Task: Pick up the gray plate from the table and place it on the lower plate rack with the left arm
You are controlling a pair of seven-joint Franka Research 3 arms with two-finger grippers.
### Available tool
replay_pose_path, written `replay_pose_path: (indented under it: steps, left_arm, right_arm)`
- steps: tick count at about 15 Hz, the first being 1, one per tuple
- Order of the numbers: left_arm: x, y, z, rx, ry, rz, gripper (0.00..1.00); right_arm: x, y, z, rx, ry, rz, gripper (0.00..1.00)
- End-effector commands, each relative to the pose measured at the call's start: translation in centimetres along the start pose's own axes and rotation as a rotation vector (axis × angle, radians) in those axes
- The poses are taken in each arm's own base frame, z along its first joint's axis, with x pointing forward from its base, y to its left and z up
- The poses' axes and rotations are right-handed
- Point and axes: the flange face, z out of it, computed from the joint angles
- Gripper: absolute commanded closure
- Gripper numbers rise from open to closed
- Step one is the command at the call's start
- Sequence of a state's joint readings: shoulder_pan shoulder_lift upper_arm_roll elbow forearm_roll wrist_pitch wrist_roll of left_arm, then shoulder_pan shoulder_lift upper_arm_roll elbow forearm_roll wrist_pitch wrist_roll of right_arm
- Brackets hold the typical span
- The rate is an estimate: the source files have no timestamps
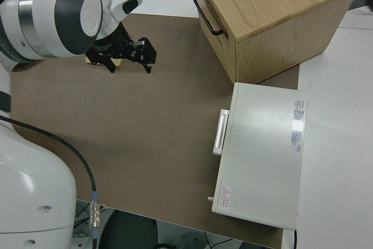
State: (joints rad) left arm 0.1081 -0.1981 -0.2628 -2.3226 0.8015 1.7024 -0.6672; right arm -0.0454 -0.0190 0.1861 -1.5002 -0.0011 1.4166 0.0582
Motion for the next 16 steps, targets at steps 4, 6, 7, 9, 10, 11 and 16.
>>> replay_pose_path:
  steps: [4, 6, 7, 9, 10, 11, 16]
  left_arm:
    - [2.6, 0.2, -4.5, -0.201, -0.028, -0.065, 0.01]
    - [3.4, 0.5, -5.9, -0.26, -0.038, -0.064, 0.01]
    - [3.7, 0.8, -6.8, -0.281, -0.032, -0.048, 0.01]
    - [4.3, 0.6, -8.6, -0.36, -0.038, -0.03, 0.01]
    - [4.4, 0.4, -9.5, -0.413, -0.046, -0.008, 0.01]
    - [4.7, -0.3, -10.8, -0.468, -0.04, 0.011, 0.01]
    - [5.9, -3.4, -15.3, -0.733, -0.003, 0.121, 0.01]
  right_arm:
    - [-0.2, 0.2, -0.3, 0.01, -0.005, 0.003, 0.013]
    - [-0.2, 0.1, -0.3, 0.01, -0.005, 0.001, 0.011]
    - [-0.2, 0.1, -0.3, 0.01, -0.005, 0.001, 0.013]
    - [-0.2, 0.1, -0.3, 0.01, -0.005, 0.001, 0.011]
    - [-0.2, 0.2, -0.3, 0.01, -0.005, 0.003, 0.011]
    - [-0.2, 0.1, -0.3, 0.01, -0.005, 0.001, 0.011]
    - [-0.2, 0.1, -0.3, 0.01, -0.005, 0.001, 0.013]
